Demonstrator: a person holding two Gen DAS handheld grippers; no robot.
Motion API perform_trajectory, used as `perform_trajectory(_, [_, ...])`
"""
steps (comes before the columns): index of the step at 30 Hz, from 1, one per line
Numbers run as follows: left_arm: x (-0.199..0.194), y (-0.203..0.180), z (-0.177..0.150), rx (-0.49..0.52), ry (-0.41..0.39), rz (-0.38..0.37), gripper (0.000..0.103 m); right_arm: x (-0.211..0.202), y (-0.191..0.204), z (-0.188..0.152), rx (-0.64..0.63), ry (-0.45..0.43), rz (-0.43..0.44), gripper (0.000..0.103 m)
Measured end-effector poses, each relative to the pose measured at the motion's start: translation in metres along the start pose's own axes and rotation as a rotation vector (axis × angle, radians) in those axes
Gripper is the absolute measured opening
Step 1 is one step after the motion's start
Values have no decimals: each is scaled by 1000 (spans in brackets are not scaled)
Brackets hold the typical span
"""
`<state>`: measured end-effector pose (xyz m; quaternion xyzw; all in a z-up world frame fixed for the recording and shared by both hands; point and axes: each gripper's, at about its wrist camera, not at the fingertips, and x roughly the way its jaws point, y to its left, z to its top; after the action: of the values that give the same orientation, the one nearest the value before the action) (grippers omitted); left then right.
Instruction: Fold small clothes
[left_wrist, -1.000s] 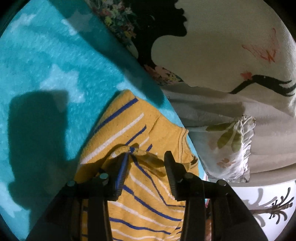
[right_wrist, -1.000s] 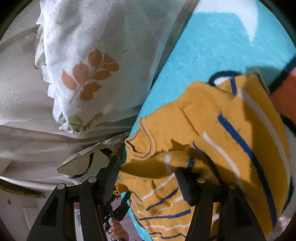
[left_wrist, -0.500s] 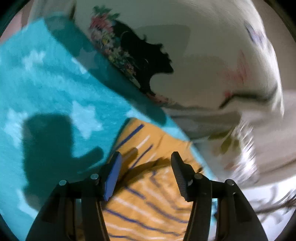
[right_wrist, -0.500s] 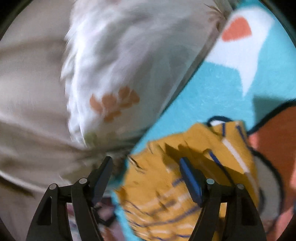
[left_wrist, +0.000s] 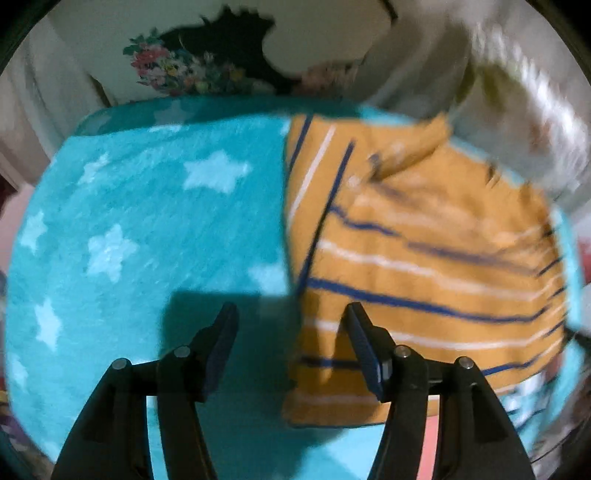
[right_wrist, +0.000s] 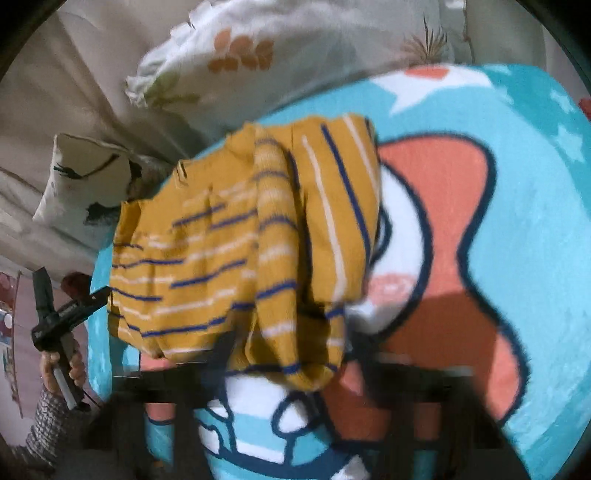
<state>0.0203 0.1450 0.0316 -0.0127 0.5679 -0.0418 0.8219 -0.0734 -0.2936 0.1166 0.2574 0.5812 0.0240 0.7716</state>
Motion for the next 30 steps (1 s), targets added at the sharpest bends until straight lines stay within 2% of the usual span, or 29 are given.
perform_trajectory(2, [4, 3, -1, -14, 6, 7, 61, 4, -23, 6, 71, -23, -77, 6])
perform_trajectory(4, [4, 6, -2, -27, 3, 4, 61, 5, -38, 11, 129, -23, -115, 6])
perform_trajectory(5, [2, 7, -3, -24, -3, 10, 61, 2, -36, 13, 118, -25, -135, 7])
perform_trajectory(7, [-4, 9, -7, -16, -20, 18, 61, -7, -22, 21, 55, -52, -279, 11])
perform_trajectory(8, [-7, 12, -9, -18, -23, 17, 61, -15, -16, 24, 41, -77, -309, 13])
perform_trajectory(11, [-16, 20, -12, -44, -32, 18, 61, -38, 7, 37, 25, -179, -242, 13])
perform_trajectory(13, [-24, 23, -13, -72, -41, 6, 61, -33, 39, 46, -40, -208, -197, 13])
perform_trajectory(15, [-32, 27, -14, -98, -52, -5, 61, -13, 63, 56, -111, -169, -158, 13])
perform_trajectory(18, [-46, 28, -21, -121, -66, -23, 61, 34, 90, 74, -206, -96, -147, 13])
perform_trajectory(20, [-53, 31, -29, -136, -69, -31, 61, 67, 93, 96, -215, -41, -164, 13])
perform_trajectory(23, [-60, 38, -40, -162, -63, -27, 61, 108, 86, 130, -195, 14, -264, 11])
perform_trajectory(25, [-67, 48, -50, -191, -64, -32, 61, 104, 96, 144, -159, -19, -329, 12])
perform_trajectory(26, [-69, 54, -56, -207, -66, -35, 62, 98, 107, 146, -166, -48, -331, 17])
perform_trajectory(28, [-71, 64, -65, -234, -65, -36, 63, 83, 148, 137, -237, -121, -214, 18])
perform_trajectory(30, [-71, 74, -74, -263, -63, -42, 63, 86, 187, 122, -322, -109, -105, 22])
